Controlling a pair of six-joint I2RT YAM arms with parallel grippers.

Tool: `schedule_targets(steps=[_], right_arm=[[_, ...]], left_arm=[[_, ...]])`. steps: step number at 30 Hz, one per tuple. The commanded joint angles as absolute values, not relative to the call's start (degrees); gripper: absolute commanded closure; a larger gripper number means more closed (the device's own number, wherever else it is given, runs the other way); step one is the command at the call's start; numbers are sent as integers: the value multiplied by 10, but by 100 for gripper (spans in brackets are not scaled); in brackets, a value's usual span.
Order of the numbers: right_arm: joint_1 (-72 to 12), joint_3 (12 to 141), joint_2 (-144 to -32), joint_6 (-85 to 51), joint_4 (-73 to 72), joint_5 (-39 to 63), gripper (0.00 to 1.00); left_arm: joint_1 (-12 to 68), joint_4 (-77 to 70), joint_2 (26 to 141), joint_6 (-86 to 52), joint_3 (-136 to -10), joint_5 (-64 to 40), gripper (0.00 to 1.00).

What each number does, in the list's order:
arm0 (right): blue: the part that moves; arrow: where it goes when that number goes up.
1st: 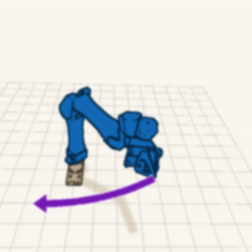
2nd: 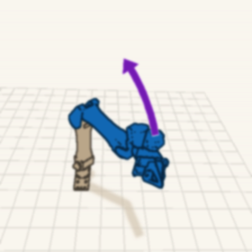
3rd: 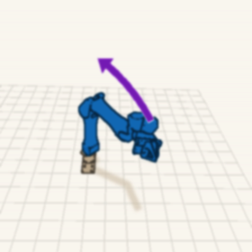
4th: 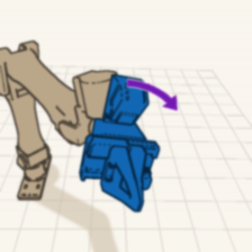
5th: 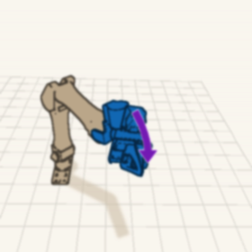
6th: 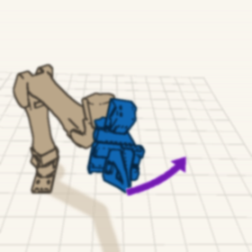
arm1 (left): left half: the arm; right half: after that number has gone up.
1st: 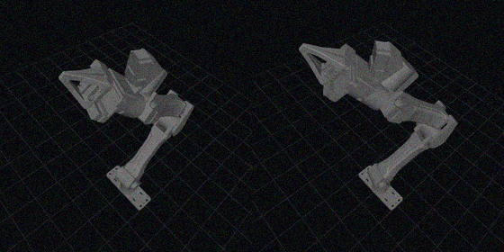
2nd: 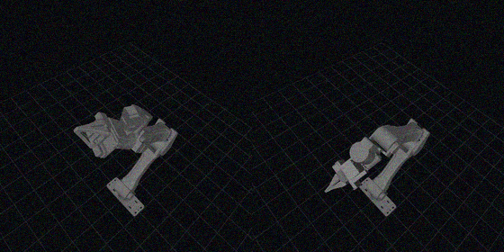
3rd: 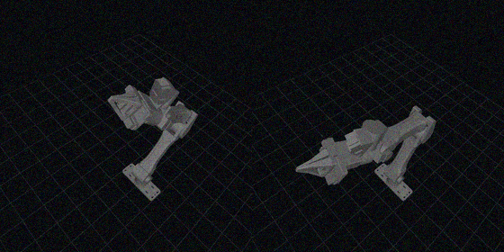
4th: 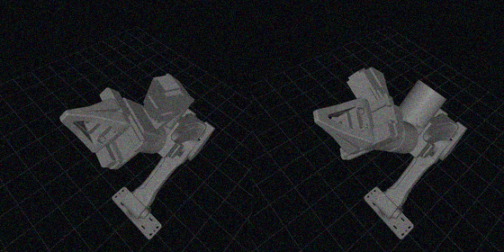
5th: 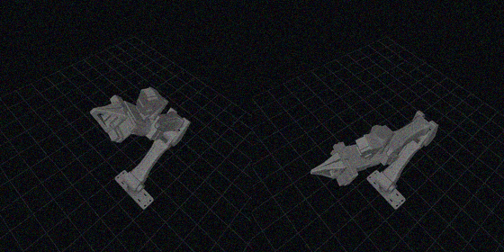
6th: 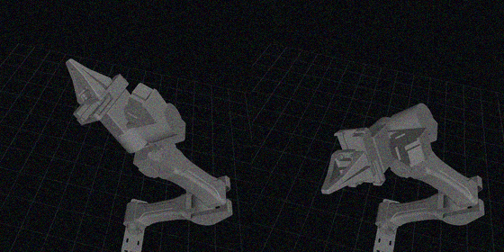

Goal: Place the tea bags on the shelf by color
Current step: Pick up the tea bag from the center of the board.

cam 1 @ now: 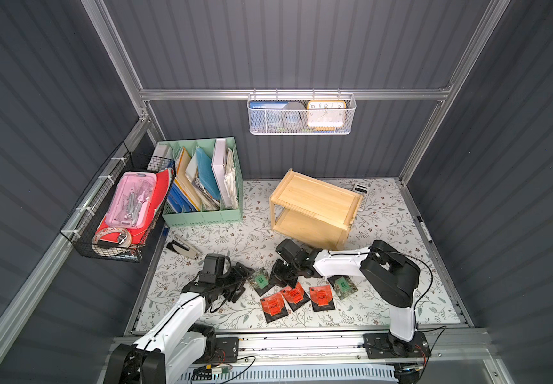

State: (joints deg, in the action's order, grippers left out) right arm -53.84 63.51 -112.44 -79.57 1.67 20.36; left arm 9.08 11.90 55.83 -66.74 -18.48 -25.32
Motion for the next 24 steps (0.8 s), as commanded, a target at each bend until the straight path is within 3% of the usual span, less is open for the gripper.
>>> schedule_targets(steps=[1,24], right_arm=[[-544,612,-1130,-813,43,193,89],[-550,617,-1145,-826,38,202,90]], left_arm=[[92,97,563,-679,-171,-257,21],[92,-8,613,-677,-126,-277,30]])
